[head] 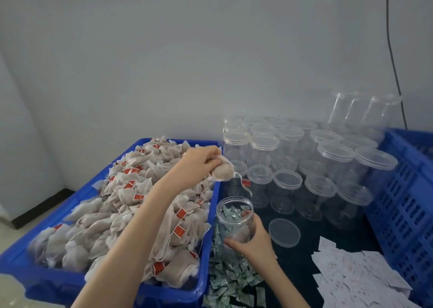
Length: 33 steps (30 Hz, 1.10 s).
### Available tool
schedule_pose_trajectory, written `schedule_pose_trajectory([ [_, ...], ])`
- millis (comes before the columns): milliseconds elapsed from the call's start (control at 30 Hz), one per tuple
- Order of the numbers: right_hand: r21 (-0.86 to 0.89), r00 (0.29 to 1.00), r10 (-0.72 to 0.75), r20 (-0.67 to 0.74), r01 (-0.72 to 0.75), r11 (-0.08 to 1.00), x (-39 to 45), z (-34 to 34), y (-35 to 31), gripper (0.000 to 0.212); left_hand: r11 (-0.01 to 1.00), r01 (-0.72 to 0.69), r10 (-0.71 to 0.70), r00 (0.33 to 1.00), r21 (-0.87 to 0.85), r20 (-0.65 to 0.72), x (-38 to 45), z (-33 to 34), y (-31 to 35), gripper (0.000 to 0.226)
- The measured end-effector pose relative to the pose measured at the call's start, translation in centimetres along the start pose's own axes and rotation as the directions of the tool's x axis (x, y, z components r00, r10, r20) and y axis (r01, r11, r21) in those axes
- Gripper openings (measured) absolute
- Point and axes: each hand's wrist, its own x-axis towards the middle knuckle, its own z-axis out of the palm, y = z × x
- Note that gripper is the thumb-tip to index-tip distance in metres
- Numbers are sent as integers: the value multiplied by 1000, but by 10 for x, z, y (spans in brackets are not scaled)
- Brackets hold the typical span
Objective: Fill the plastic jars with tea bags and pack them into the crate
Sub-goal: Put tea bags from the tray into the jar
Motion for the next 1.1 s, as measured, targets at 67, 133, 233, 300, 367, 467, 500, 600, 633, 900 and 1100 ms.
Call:
schedule_pose_trajectory([
  [67,5,1000,-4,-16,4,1000,0,-1,1,98,996,-24,12,991,81,135,1,9,4,9],
  [133,10,1000,-8,-29,9,1000,0,-3,3,93,989,-41,5,970,140,243,1,22,7,10],
  [233,8,999,-19,-31,20,1000,0,-6,4,91,975,-67,-18,926,211,377,1,50,12,16],
  [300,12,999,-21,-27,21,1000,-1,-7,2,92,969,-76,-40,891,235,453,-1,68,16,22],
  [367,15,999,-19,-28,20,1000,-1,-7,1,91,969,-113,-14,865,221,501,-3,83,18,23],
  [467,4,999,-18,-32,19,1000,-3,-8,2,88,982,-120,28,860,148,509,-1,86,13,23],
  [500,4,999,-18,-35,19,1000,-4,-8,4,89,986,-100,24,874,131,486,1,81,10,21],
  [600,13,999,-13,-47,13,1000,-6,-12,7,91,986,-2,-52,946,165,319,12,64,-10,18],
  [633,18,999,-11,-47,11,1000,-6,-13,7,90,972,52,-109,964,227,244,14,60,-19,17],
  [900,35,1000,-8,-25,9,999,-8,-13,7,91,833,102,-411,772,544,485,-5,75,-56,30],
  [1100,20,1000,-23,-19,23,1000,-10,-13,7,93,842,96,-341,857,531,385,-4,69,-54,22],
])
